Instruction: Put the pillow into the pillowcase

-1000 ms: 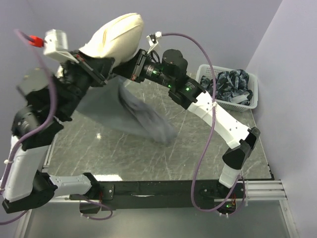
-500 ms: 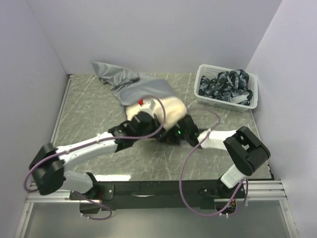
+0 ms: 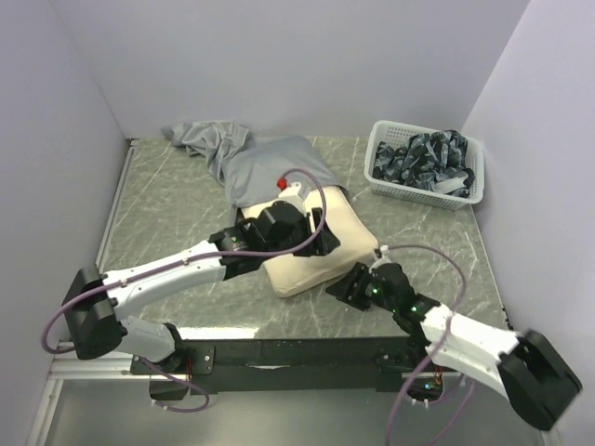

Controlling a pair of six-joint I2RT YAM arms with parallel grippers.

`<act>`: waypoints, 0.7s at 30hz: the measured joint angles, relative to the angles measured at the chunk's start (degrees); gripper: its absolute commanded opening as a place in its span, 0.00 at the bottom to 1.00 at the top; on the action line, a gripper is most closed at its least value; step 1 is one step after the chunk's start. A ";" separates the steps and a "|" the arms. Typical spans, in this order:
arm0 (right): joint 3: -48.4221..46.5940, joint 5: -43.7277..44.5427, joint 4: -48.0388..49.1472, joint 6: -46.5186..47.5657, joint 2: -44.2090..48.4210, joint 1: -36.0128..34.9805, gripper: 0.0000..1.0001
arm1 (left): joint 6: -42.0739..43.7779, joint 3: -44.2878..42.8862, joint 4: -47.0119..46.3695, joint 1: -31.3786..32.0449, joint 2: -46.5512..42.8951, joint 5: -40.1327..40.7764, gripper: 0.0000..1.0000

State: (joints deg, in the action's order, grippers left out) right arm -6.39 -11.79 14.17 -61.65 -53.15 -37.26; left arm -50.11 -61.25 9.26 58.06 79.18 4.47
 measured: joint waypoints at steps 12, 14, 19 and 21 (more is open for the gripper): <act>2.80 6.49 -12.15 -1.46 22.27 -0.37 0.75 | 14.19 -24.72 19.56 -13.86 14.64 19.32 0.75; 1.86 6.49 -11.74 -1.38 19.45 -0.37 0.76 | 18.49 -30.03 22.36 -15.93 23.12 21.09 0.80; 1.44 6.14 -7.72 -1.31 12.20 -0.37 0.77 | 26.88 -35.93 26.97 -16.90 37.48 25.42 0.86; 1.46 5.86 -6.29 -1.40 10.36 -0.37 0.77 | 29.07 -38.07 28.24 -16.96 40.13 26.84 0.85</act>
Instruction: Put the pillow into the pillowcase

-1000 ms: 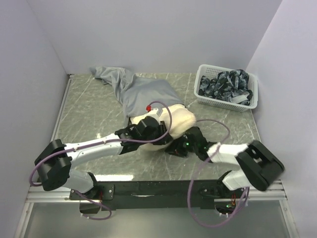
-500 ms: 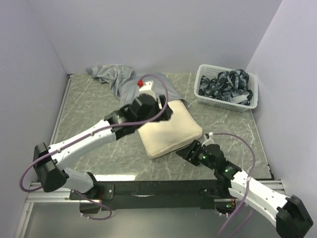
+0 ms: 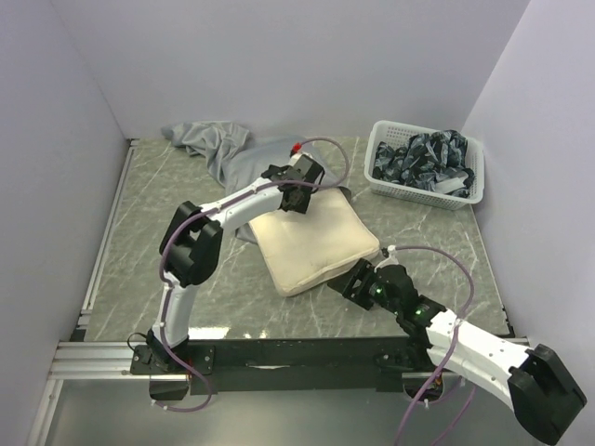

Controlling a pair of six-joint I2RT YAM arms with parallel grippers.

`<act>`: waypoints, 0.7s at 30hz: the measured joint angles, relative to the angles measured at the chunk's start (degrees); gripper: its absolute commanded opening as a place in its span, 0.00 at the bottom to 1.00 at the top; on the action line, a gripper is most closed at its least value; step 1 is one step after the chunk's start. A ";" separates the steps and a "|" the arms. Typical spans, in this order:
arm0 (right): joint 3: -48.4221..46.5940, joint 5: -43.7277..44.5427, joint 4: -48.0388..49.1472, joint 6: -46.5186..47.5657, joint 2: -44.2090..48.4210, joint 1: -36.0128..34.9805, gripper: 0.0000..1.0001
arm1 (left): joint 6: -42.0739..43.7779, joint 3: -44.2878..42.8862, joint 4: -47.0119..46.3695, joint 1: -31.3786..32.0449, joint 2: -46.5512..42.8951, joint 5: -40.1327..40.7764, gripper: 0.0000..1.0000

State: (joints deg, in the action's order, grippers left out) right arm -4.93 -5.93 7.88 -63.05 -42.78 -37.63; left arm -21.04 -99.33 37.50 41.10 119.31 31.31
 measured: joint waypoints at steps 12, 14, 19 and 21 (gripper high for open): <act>0.50 -0.76 8.63 -0.66 -1.66 0.00 0.87 | 10.84 -3.78 -2.56 -3.32 2.25 7.37 0.39; 0.50 -0.81 9.79 -1.01 -2.25 0.00 0.89 | 11.39 -3.78 -2.95 -3.76 2.84 7.15 0.24; 0.50 -0.57 14.14 -2.23 -6.60 0.00 0.96 | 12.28 -3.69 -3.67 -3.89 2.99 3.72 0.01; 0.46 -0.26 16.46 -3.10 -9.22 0.00 0.96 | 12.61 -3.23 -3.72 -3.85 2.86 1.51 0.01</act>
State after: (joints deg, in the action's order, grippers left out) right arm -4.47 -6.20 24.34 -66.15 -52.01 -37.63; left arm -8.43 -102.56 33.78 37.26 122.17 32.82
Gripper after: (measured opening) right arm 0.954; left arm 0.019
